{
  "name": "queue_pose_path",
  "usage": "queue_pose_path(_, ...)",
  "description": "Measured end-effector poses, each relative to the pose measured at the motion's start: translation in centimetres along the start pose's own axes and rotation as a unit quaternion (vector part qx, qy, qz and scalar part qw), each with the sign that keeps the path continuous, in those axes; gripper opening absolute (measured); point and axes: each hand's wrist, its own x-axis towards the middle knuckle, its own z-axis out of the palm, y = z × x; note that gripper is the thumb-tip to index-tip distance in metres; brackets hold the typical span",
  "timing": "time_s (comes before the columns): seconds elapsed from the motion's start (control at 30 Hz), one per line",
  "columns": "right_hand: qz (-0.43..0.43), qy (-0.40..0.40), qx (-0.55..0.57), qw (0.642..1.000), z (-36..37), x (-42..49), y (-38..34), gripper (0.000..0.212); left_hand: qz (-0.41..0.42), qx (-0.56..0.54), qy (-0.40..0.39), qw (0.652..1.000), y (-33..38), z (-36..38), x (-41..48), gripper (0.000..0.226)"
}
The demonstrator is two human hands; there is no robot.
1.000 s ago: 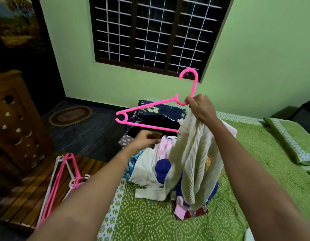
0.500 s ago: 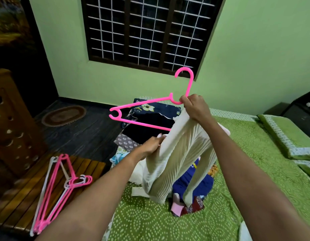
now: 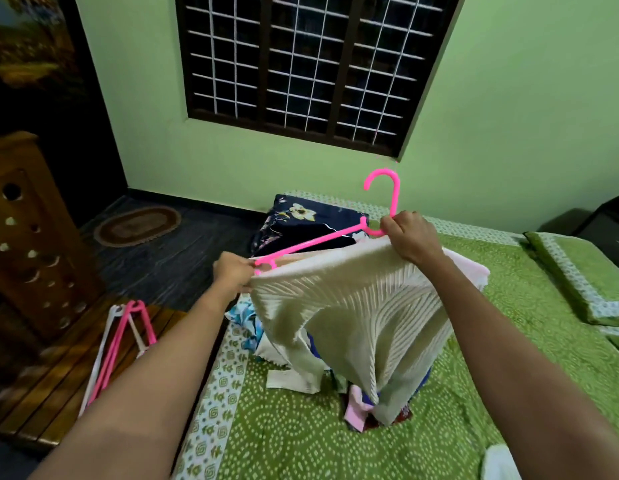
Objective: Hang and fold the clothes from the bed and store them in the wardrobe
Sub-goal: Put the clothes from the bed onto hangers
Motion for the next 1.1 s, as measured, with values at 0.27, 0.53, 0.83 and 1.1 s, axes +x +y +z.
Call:
queue_pose_path(0.27, 0.005, 0.004, -0.060, 0.998, 1.0, -0.7, -1.7, 0.043, 0.245, 0.104, 0.014, 0.964, 6.9, -0.7, -3.6, 0.039)
queue_pose_path(0.53, 0.048, -0.005, 0.198, 0.979, -0.7, 0.2, -4.0, 0.039, 0.428, 0.325, 0.021, 0.843, 9.9, 1.6, -4.5, 0.051)
queue_pose_path(0.83, -0.060, -0.026, 0.169, 0.983, -2.5, 1.5, -2.4, 0.022, 0.437, 0.245, 0.205, 0.841, 13.2, 0.0, -2.9, 0.029)
queue_pose_path(1.1, -0.115, 0.088, 0.151, 0.978, -5.2, 2.3, -4.1, 0.030, 0.437, 0.170, 0.241, 0.850, 14.9, -1.7, -2.7, 0.031)
